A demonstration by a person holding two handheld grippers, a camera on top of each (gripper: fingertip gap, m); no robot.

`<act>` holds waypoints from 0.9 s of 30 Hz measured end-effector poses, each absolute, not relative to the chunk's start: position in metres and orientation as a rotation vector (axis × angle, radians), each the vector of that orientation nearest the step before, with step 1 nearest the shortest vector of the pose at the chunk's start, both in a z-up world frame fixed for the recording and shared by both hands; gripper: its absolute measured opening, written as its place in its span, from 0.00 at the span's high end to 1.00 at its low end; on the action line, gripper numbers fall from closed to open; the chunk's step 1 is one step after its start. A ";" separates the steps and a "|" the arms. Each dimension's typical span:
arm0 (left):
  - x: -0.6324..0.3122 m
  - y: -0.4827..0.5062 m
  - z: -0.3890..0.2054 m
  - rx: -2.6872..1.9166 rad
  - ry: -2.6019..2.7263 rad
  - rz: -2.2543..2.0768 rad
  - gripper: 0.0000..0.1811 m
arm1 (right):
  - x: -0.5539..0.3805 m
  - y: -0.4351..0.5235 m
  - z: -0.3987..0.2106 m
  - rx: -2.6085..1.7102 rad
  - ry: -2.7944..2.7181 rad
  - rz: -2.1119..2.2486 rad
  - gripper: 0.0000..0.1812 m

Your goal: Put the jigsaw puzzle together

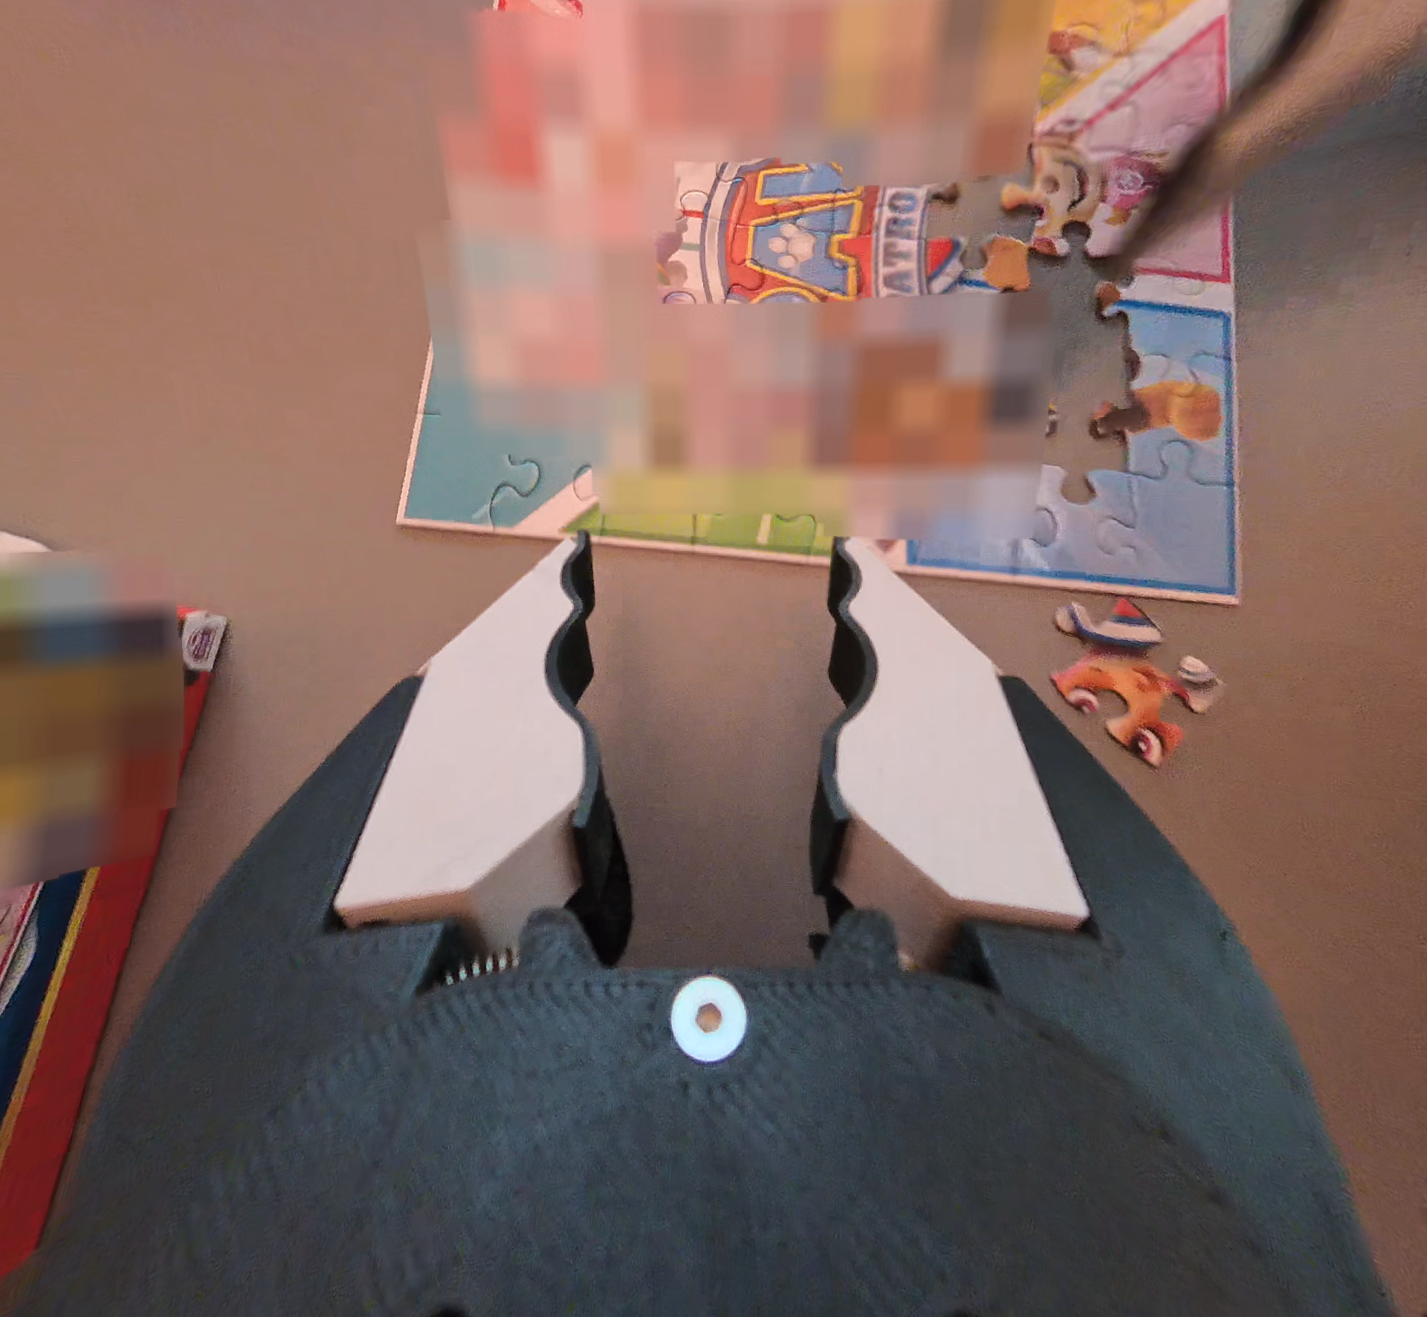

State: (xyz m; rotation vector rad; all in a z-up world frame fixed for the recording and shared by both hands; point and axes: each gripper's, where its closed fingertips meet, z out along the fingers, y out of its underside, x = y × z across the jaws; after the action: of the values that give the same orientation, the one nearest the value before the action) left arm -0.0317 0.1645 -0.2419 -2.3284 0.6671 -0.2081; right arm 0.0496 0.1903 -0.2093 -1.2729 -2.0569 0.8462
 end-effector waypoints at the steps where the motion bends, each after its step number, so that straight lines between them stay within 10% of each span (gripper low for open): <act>1: -0.030 0.156 -0.239 -2.337 0.680 -0.186 0.67 | 0.056 0.165 -0.211 -1.248 -2.099 0.891 0.73; 9: 0.036 0.064 -0.256 -2.381 0.861 -0.280 0.69 | 0.085 0.030 -0.276 -1.174 -2.328 0.964 0.59; 27: 0.102 0.007 -0.290 -2.222 1.096 0.055 0.64 | 0.125 -0.017 -0.273 -1.320 -2.116 1.034 0.71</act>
State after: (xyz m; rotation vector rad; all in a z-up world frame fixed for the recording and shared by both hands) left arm 0.1024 0.0068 -0.2897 -2.2217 1.0957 0.0547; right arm 0.1250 -0.0165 -0.2733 -1.3200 -2.1158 1.0340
